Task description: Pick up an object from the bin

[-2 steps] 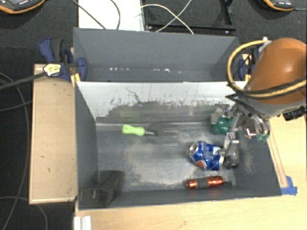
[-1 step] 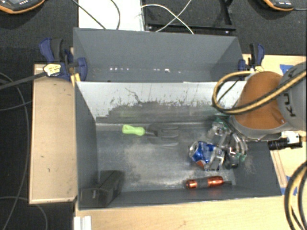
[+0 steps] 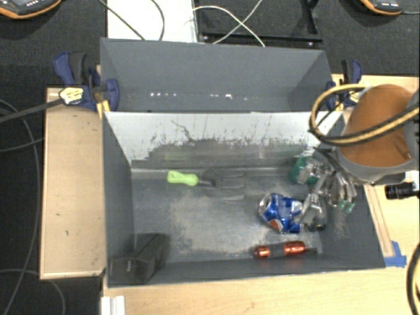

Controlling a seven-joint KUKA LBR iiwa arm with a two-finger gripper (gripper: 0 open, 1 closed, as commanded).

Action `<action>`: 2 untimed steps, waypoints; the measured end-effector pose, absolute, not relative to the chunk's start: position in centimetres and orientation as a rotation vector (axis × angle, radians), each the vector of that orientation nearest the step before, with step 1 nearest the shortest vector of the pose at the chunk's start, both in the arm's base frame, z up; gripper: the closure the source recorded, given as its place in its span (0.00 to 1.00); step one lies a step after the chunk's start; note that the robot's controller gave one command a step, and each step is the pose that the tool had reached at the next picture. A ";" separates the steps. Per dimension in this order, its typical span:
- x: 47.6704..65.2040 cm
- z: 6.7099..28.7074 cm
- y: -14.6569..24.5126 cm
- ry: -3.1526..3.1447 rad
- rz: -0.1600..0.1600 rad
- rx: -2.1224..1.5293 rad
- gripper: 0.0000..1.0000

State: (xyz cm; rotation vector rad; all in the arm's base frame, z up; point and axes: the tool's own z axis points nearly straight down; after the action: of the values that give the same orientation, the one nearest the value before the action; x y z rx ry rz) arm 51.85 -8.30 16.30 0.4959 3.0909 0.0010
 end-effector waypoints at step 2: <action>51.2 7.0 -6.3 3.038 0.004 0.753 0.00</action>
Offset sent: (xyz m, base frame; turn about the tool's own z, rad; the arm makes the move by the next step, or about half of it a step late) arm -0.0073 0.0195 -0.0930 0.1697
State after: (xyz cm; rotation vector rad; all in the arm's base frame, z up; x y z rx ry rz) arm 51.16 -6.35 7.02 0.7529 3.0377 0.0037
